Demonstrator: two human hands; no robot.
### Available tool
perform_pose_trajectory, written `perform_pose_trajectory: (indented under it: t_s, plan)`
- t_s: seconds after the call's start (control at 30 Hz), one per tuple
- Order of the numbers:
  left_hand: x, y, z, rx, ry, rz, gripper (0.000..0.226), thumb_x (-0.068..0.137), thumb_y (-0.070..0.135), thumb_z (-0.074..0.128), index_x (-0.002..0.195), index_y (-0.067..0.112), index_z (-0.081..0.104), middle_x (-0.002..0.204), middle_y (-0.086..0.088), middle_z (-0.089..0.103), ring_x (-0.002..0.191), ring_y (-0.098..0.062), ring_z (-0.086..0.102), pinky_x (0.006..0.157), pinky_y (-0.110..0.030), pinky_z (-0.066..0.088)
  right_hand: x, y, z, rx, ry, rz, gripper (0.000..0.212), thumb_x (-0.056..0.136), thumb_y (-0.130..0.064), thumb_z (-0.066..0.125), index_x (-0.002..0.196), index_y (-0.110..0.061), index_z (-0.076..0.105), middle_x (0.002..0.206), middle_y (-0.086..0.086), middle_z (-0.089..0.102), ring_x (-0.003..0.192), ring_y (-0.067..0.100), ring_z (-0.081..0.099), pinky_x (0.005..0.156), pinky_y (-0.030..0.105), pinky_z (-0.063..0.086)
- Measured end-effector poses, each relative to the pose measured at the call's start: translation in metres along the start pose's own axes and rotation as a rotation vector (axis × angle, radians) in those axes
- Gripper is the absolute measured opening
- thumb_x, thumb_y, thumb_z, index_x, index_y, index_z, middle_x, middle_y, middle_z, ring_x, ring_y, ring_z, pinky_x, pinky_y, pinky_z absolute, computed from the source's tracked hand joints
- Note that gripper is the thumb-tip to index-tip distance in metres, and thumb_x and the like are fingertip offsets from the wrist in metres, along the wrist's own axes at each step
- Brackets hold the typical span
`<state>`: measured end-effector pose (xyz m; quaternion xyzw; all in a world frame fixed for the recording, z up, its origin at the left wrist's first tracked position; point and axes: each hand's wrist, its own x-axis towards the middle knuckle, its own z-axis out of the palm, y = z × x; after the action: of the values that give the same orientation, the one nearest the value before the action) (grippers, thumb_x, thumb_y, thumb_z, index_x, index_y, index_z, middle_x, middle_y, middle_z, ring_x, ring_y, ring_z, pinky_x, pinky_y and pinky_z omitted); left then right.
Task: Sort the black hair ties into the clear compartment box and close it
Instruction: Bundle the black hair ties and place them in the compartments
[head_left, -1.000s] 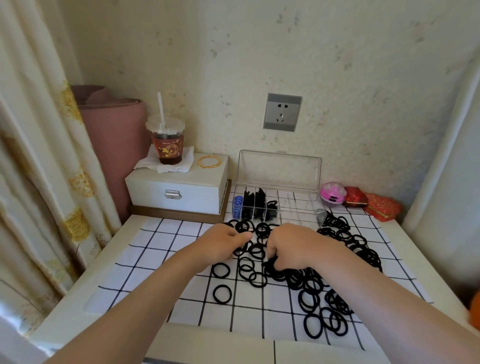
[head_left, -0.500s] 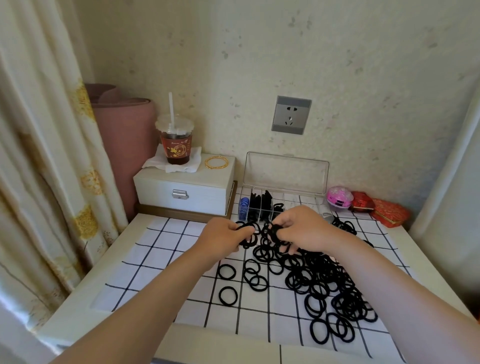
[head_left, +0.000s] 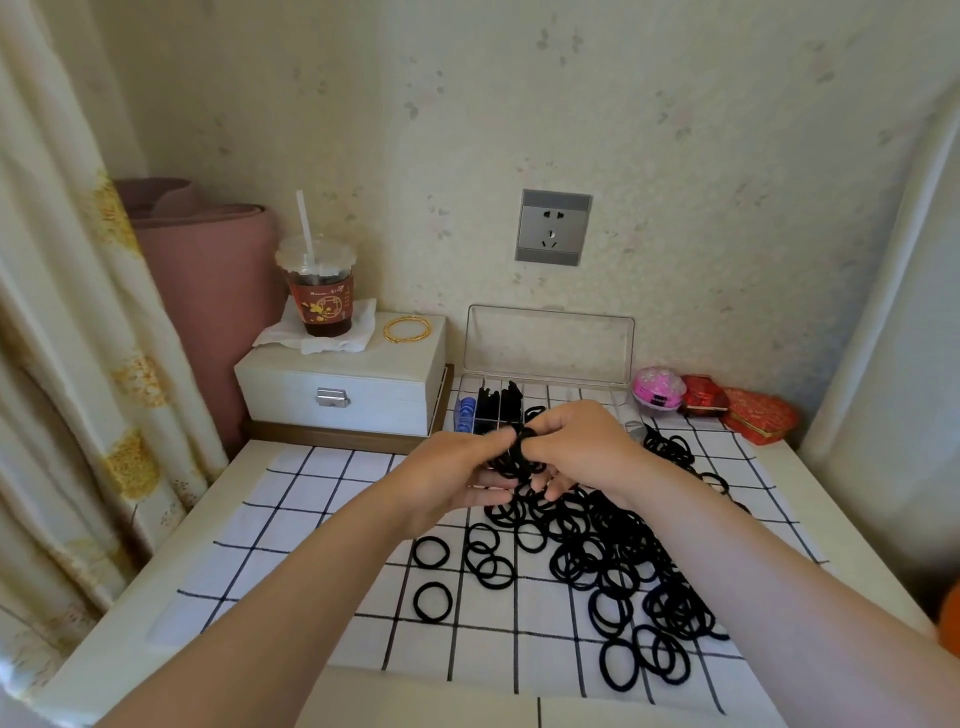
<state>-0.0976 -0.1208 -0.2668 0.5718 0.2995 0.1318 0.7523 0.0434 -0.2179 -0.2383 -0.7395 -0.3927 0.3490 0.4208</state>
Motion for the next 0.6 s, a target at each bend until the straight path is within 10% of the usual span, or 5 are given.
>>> perform_pose_trajectory:
  t_s: [0.3, 0.43, 0.6]
  plan:
    - [0.002, -0.002, -0.007, 0.064, 0.088, 0.007, 0.017, 0.096, 0.017, 0.061, 0.103, 0.003, 0.07, 0.087, -0.005, 0.076, 0.083, -0.012, 0.072, 0.075, -0.024, 0.059, 0.0, -0.002, -0.008, 0.065, -0.013, 0.019, 0.013, 0.099, -0.014, 0.058, 0.096, -0.009, 0.069, 0.091, 0.015, 0.073, 0.058, 0.022, 0.065, 0.043, 0.024, 0.05]
    - [0.005, -0.004, -0.01, 0.19, 0.193, 0.041, 0.02, 0.094, 0.021, 0.065, 0.104, 0.004, 0.071, 0.098, -0.013, 0.074, 0.087, -0.016, 0.072, 0.08, -0.029, 0.06, -0.012, -0.014, -0.013, -0.097, -0.148, -0.028, 0.022, 0.101, -0.019, 0.054, 0.091, -0.004, 0.066, 0.057, -0.004, 0.068, 0.035, 0.008, 0.049, 0.038, 0.018, 0.034]
    - [-0.002, 0.0, -0.005, 0.199, -0.004, 0.032, 0.035, 0.095, 0.032, 0.062, 0.111, 0.002, 0.07, 0.104, -0.014, 0.075, 0.096, -0.017, 0.073, 0.084, -0.029, 0.059, -0.011, -0.013, -0.003, -0.248, -0.166, -0.04, 0.023, 0.099, -0.021, 0.057, 0.083, -0.006, 0.066, 0.059, -0.002, 0.068, 0.034, 0.008, 0.049, 0.044, 0.025, 0.036]
